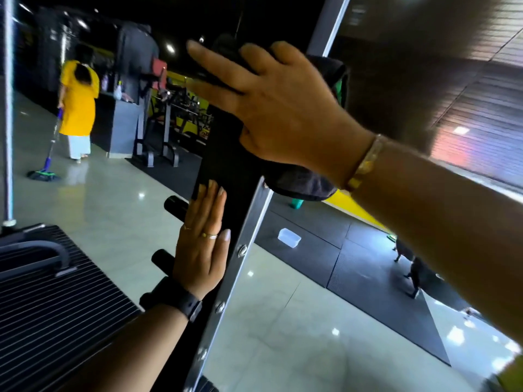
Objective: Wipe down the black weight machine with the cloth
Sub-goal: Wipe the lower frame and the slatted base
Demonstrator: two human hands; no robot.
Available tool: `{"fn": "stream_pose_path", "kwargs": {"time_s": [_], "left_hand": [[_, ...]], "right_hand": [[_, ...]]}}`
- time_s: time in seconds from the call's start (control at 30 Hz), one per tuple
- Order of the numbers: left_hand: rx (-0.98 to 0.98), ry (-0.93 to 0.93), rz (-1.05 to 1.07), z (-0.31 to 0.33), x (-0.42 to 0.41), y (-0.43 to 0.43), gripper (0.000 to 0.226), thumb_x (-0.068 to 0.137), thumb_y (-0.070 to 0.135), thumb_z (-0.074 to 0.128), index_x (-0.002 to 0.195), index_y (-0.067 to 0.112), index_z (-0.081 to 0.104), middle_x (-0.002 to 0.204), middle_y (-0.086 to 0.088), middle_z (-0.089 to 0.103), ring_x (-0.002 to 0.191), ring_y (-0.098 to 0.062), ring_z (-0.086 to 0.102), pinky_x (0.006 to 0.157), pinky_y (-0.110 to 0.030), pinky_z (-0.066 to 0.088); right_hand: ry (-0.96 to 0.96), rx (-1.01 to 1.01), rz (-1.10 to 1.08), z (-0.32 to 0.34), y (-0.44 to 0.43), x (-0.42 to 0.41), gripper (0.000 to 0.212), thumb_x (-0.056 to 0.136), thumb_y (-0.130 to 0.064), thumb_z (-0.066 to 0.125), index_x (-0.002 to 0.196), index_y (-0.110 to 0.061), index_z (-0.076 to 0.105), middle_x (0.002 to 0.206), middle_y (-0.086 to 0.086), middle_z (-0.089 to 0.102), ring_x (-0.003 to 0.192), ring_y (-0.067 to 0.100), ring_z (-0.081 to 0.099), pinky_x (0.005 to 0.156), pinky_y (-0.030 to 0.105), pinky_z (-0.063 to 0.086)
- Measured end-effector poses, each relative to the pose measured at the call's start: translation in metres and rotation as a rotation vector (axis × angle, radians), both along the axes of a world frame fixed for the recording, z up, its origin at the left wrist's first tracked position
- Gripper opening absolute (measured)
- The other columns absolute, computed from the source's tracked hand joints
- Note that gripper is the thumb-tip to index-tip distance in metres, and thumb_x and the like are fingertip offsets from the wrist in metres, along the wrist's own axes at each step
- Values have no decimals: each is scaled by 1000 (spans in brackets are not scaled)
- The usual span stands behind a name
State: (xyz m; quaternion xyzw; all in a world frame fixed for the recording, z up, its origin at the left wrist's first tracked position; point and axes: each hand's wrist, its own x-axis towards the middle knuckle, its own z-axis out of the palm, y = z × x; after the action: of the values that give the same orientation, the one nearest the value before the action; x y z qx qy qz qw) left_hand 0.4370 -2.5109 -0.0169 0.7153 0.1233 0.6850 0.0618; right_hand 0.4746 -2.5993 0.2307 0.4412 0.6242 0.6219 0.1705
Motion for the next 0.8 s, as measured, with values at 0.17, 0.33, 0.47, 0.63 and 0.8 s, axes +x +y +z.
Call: {"fn": "stream_pose_path", "kwargs": {"time_s": [0.17, 0.33, 0.47, 0.63, 0.8], "left_hand": [[-20, -8, -6, -6, 1, -2, 52, 105, 31, 24, 148, 2, 26, 158, -10, 21, 149, -28, 16, 120, -39, 15], [-27, 7, -14, -19, -1, -1, 51, 105, 33, 23, 150, 10, 22, 163, 6, 7, 149, -26, 14, 120, -43, 18], [-34, 25, 2, -30, -2, -1, 50, 105, 35, 21, 150, 14, 21, 163, 7, 7, 150, -24, 14, 120, -40, 16], [-45, 34, 13, -41, -2, -2, 54, 105, 39, 19, 156, 23, 11, 163, 7, 6, 150, -22, 12, 121, -35, 11], [-46, 59, 36, -63, -4, -3, 54, 105, 40, 18, 156, 24, 8, 163, 7, 4, 150, -20, 10, 121, -35, 10]], "right_hand": [[-97, 36, -48, -52, 13, -6, 57, 90, -34, 41, 145, -19, 41, 153, 9, 36, 127, 34, 48, 96, 40, 41], [-144, -38, 72, -62, -3, 23, 56, 85, -40, 30, 129, -25, 61, 143, -1, 50, 127, 30, 51, 100, 46, 37], [16, 9, 63, -52, -4, 21, 57, 85, -47, 39, 136, -27, 54, 152, 3, 39, 139, 37, 36, 106, 58, 31], [11, 73, -97, -85, 10, -5, 53, 90, -40, 32, 139, -28, 51, 153, 12, 35, 134, 36, 42, 99, 48, 41], [-76, -80, 45, -109, -1, 15, 51, 93, -24, 27, 134, -22, 56, 148, 10, 44, 130, 35, 47, 95, 49, 43]]}}
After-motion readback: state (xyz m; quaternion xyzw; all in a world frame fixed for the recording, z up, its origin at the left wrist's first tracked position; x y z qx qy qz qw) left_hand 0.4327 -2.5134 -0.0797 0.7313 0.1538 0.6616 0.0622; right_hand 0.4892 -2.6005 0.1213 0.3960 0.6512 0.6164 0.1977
